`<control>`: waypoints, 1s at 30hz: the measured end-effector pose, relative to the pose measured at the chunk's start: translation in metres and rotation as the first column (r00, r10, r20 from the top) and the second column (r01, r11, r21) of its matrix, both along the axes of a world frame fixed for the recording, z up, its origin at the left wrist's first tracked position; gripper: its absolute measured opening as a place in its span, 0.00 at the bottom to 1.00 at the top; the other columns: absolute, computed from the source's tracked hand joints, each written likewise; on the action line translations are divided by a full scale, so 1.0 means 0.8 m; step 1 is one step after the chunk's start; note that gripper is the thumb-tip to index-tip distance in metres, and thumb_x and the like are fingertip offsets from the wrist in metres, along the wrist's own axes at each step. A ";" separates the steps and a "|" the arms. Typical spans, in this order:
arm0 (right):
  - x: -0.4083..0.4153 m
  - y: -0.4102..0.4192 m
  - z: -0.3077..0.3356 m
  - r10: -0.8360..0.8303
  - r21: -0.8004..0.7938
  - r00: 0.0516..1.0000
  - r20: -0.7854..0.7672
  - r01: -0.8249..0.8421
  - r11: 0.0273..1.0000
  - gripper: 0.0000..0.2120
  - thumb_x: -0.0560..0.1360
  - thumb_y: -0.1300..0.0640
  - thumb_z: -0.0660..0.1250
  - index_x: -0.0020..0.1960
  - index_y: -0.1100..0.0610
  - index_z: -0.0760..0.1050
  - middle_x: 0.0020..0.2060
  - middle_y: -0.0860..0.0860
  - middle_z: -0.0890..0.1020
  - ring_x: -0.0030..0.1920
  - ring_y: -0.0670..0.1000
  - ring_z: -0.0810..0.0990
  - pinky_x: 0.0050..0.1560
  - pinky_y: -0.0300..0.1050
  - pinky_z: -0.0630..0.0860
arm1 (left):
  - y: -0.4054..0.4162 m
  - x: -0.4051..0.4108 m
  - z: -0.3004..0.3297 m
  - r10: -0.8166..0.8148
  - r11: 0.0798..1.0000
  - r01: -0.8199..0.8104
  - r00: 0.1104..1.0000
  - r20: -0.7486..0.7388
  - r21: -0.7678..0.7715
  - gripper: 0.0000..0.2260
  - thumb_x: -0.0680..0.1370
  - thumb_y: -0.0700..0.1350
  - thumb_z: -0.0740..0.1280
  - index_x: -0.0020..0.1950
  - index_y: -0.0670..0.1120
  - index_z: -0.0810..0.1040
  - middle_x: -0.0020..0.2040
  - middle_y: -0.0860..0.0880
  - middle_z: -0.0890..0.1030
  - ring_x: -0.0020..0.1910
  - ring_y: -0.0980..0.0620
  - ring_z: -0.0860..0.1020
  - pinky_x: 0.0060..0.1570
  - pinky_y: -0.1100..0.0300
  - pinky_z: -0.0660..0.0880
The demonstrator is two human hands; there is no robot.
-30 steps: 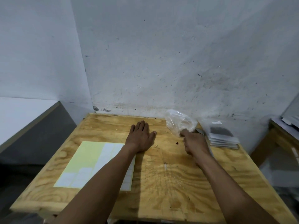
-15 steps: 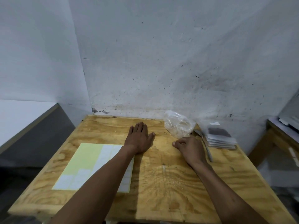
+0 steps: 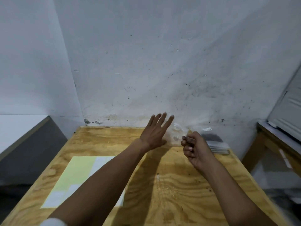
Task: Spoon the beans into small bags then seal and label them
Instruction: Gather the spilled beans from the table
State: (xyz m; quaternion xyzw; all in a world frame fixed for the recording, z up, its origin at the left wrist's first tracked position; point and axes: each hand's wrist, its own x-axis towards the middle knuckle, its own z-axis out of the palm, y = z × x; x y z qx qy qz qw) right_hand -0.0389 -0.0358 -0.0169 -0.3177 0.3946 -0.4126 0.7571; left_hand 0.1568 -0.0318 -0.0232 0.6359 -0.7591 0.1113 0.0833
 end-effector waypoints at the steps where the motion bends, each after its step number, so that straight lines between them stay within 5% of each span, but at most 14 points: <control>1: -0.006 -0.003 -0.001 -0.049 -0.065 0.992 -0.114 0.041 0.997 0.11 0.78 0.57 0.63 0.40 0.62 0.77 0.26 0.51 0.72 0.19 0.44 0.61 0.16 0.34 0.55 | -0.005 -0.003 0.003 -0.032 0.999 0.033 0.997 0.066 -0.003 0.43 0.79 0.53 0.70 0.83 0.49 0.43 0.82 0.40 0.53 0.82 0.41 0.47 0.79 0.47 0.39; 5: -0.027 -0.017 -0.009 -0.308 -0.352 0.779 -0.545 0.121 0.928 0.09 0.73 0.56 0.72 0.39 0.62 0.81 0.30 0.56 0.75 0.25 0.52 0.70 0.26 0.41 0.62 | -0.003 0.005 0.007 -0.049 0.994 0.061 0.990 0.136 -0.088 0.34 0.80 0.52 0.69 0.82 0.47 0.59 0.72 0.39 0.71 0.79 0.38 0.58 0.79 0.45 0.44; 7: -0.034 -0.022 -0.014 -0.390 -0.474 0.689 -0.610 0.077 0.877 0.15 0.73 0.53 0.74 0.34 0.63 0.80 0.32 0.60 0.81 0.34 0.60 0.82 0.33 0.44 0.68 | 0.004 0.024 0.005 -0.001 0.990 0.019 0.991 0.131 -0.138 0.34 0.78 0.52 0.72 0.80 0.46 0.63 0.70 0.38 0.74 0.77 0.37 0.62 0.79 0.43 0.47; 11: -0.029 -0.030 -0.023 -0.447 -0.567 0.473 -0.759 -0.144 0.811 0.17 0.75 0.52 0.73 0.40 0.67 0.85 0.36 0.63 0.85 0.39 0.59 0.85 0.34 0.48 0.75 | 0.025 0.074 -0.006 0.107 0.982 -0.083 0.985 0.136 -0.172 0.37 0.72 0.53 0.77 0.77 0.45 0.69 0.64 0.36 0.78 0.72 0.34 0.69 0.77 0.38 0.56; 15: -0.010 -0.033 -0.018 -0.494 -0.574 0.296 -0.817 -0.339 0.746 0.09 0.75 0.58 0.70 0.45 0.62 0.87 0.44 0.55 0.88 0.40 0.55 0.85 0.40 0.47 0.81 | 0.042 0.088 -0.014 0.141 0.980 -0.124 0.985 0.102 -0.158 0.47 0.71 0.61 0.75 0.82 0.44 0.57 0.77 0.32 0.63 0.79 0.33 0.56 0.79 0.40 0.47; 19: 0.006 -0.039 -0.015 -0.526 -0.532 0.150 -0.837 -0.447 0.719 0.09 0.76 0.60 0.67 0.44 0.62 0.85 0.41 0.59 0.86 0.40 0.59 0.84 0.41 0.49 0.82 | 0.059 0.039 -0.024 -0.101 0.967 0.099 0.995 0.004 -0.237 0.46 0.76 0.68 0.60 0.83 0.41 0.50 0.82 0.35 0.48 0.82 0.39 0.45 0.80 0.48 0.42; 23: 0.018 -0.046 -0.020 -0.542 -0.461 0.008 -0.840 -0.537 0.706 0.11 0.78 0.61 0.63 0.38 0.58 0.77 0.41 0.57 0.83 0.39 0.58 0.80 0.37 0.44 0.71 | 0.066 -0.015 -0.050 -0.248 0.969 0.249 0.964 -0.095 -0.006 0.36 0.83 0.63 0.53 0.83 0.44 0.49 0.83 0.42 0.45 0.82 0.47 0.42 0.80 0.54 0.43; 27: 0.028 -0.048 -0.024 -0.557 -0.406 -0.102 -0.824 -0.580 0.706 0.09 0.80 0.63 0.61 0.48 0.59 0.79 0.47 0.57 0.82 0.43 0.57 0.79 0.39 0.45 0.71 | 0.058 -0.017 -0.065 -0.180 0.937 0.233 0.961 -0.212 0.262 0.31 0.85 0.61 0.50 0.83 0.45 0.51 0.84 0.46 0.49 0.82 0.51 0.47 0.79 0.59 0.44; 30: 0.033 -0.049 -0.024 -0.554 -0.401 -0.107 -0.825 -0.580 0.709 0.10 0.80 0.65 0.59 0.49 0.61 0.79 0.49 0.59 0.82 0.46 0.59 0.80 0.40 0.45 0.71 | 0.057 -0.014 -0.062 -0.158 0.932 0.221 0.961 -0.227 0.287 0.31 0.85 0.60 0.51 0.83 0.44 0.52 0.83 0.46 0.50 0.82 0.51 0.47 0.76 0.62 0.42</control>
